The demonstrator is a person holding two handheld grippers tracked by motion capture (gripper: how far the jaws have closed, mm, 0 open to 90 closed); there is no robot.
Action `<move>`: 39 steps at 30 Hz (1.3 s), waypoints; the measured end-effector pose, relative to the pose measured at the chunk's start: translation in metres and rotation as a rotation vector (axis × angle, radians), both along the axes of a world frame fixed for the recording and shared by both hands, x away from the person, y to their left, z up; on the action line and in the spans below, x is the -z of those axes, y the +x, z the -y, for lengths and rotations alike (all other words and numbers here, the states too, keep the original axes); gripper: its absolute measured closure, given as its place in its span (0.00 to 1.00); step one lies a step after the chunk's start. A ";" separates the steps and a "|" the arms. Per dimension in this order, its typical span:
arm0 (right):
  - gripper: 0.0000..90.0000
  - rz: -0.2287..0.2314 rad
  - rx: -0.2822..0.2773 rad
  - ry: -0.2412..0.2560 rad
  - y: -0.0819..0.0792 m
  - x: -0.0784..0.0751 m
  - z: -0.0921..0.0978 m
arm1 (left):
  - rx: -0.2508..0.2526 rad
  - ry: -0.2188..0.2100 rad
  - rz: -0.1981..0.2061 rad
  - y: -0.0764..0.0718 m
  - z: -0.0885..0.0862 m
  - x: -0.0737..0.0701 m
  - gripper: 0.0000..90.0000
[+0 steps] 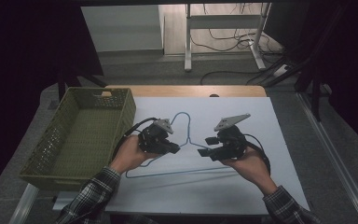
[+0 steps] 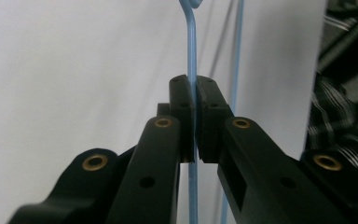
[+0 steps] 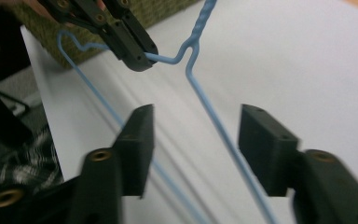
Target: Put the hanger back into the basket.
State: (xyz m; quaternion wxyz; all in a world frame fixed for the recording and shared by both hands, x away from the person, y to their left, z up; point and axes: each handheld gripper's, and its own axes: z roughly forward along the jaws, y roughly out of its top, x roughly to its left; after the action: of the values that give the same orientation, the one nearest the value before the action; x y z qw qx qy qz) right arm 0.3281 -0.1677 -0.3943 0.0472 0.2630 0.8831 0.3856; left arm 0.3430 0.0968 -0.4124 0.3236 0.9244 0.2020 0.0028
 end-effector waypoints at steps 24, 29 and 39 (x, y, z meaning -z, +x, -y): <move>0.11 0.037 0.110 0.100 -0.025 0.009 0.039 | -0.330 -0.089 0.083 0.006 -0.065 -0.056 0.97; 0.09 0.021 0.128 0.105 -0.027 0.016 0.046 | -0.409 -0.087 0.127 0.006 -0.087 -0.066 0.97; 0.06 -0.004 0.158 0.120 -0.030 0.027 0.057 | -0.563 -0.096 0.157 0.003 -0.150 -0.065 0.97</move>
State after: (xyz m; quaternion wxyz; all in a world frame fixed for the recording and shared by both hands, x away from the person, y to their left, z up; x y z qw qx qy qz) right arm 0.2986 -0.2251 -0.4213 0.0597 0.3350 0.8350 0.4325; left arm 0.3463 0.2468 -0.3469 0.3681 0.8127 0.4246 0.1545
